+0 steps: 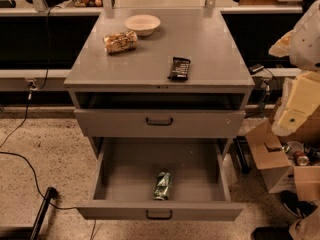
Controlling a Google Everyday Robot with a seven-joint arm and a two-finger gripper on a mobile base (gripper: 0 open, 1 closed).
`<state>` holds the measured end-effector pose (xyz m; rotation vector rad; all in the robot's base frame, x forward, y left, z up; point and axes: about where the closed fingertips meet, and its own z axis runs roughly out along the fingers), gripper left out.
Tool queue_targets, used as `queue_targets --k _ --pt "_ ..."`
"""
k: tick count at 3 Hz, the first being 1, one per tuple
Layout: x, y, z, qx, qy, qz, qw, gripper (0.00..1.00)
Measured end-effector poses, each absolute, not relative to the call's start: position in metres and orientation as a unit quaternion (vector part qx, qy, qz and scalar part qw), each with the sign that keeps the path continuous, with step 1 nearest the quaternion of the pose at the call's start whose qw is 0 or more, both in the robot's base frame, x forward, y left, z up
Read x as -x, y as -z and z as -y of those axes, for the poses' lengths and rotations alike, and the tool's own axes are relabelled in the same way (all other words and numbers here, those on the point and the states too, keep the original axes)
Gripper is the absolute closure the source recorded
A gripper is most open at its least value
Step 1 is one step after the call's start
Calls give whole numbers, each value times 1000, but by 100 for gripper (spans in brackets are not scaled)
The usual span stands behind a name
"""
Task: Pick green can from middle drawer and place on counter
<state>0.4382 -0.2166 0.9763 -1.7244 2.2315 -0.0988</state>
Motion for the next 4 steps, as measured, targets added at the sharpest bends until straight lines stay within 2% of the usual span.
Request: queue_targets --k 1,3,4 --pt "-438 -976 217 603 35 -781 159 0" --pt "-467 -894 155 735 39 -668 115 0" --pt "-480 -893 145 760 58 -632 138 0"
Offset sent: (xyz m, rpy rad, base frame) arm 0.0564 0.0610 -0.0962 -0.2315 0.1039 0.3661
